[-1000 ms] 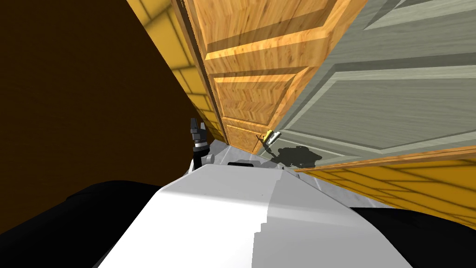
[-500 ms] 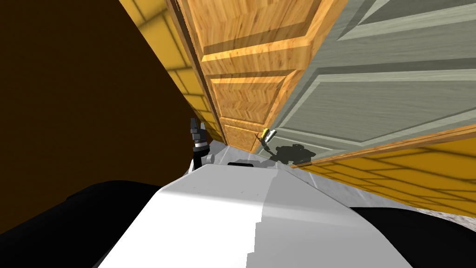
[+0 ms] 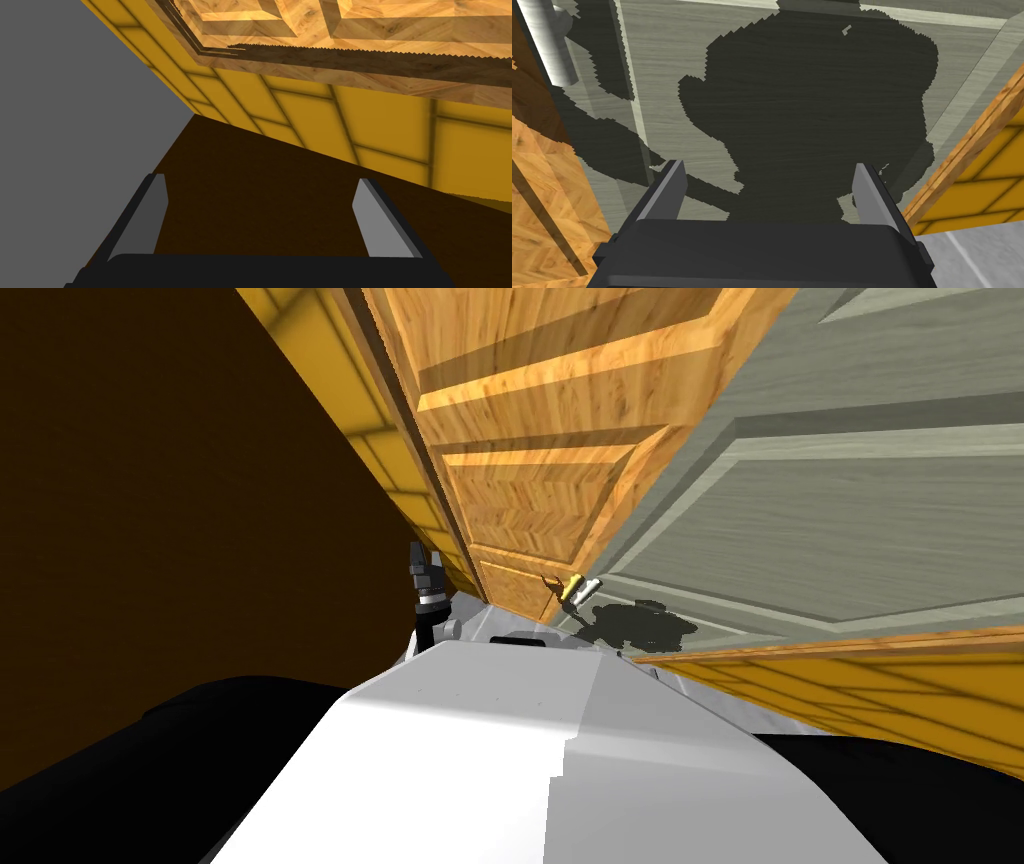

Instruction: Pull the door open

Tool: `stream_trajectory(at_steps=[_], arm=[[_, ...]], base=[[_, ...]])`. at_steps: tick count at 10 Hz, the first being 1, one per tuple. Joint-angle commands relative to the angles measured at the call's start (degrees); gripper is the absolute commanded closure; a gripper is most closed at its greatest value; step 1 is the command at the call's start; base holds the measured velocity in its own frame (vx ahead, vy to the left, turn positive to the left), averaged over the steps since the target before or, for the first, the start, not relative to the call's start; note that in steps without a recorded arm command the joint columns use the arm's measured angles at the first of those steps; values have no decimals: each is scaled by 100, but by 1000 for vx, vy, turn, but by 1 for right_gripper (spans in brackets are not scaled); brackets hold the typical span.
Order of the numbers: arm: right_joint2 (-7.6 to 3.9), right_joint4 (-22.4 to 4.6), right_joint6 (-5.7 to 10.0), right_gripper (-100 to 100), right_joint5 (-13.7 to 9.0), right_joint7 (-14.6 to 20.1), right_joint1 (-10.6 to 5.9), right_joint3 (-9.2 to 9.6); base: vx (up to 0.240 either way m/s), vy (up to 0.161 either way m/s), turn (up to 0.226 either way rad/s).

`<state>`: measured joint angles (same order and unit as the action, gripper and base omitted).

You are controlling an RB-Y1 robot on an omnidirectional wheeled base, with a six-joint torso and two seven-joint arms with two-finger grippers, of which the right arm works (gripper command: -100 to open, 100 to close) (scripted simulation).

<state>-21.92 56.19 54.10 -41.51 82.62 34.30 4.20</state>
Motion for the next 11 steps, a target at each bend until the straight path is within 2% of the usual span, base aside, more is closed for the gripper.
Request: stream_trajectory(at_steps=[1, 4, 5, 6, 9, 11], arm=[[38, 122, -22, -100, 31, -11, -107, 52], [114, 280, -37, -100, 107, -6, -405, 178], [125, 302, -38, -100, 118, -5, -445, 196], [159, 371, -43, -100, 152, -3, -571, 253], [234, 521, -50, -100, 227, 0, -833, 377], [257, 498, -77, -100, 216, -33, -787, 367]], base=[[173, -53, 108], [188, -39, 134], [174, -24, 107], [170, -29, 123], [197, 24, 80], [75, 18, 62]])
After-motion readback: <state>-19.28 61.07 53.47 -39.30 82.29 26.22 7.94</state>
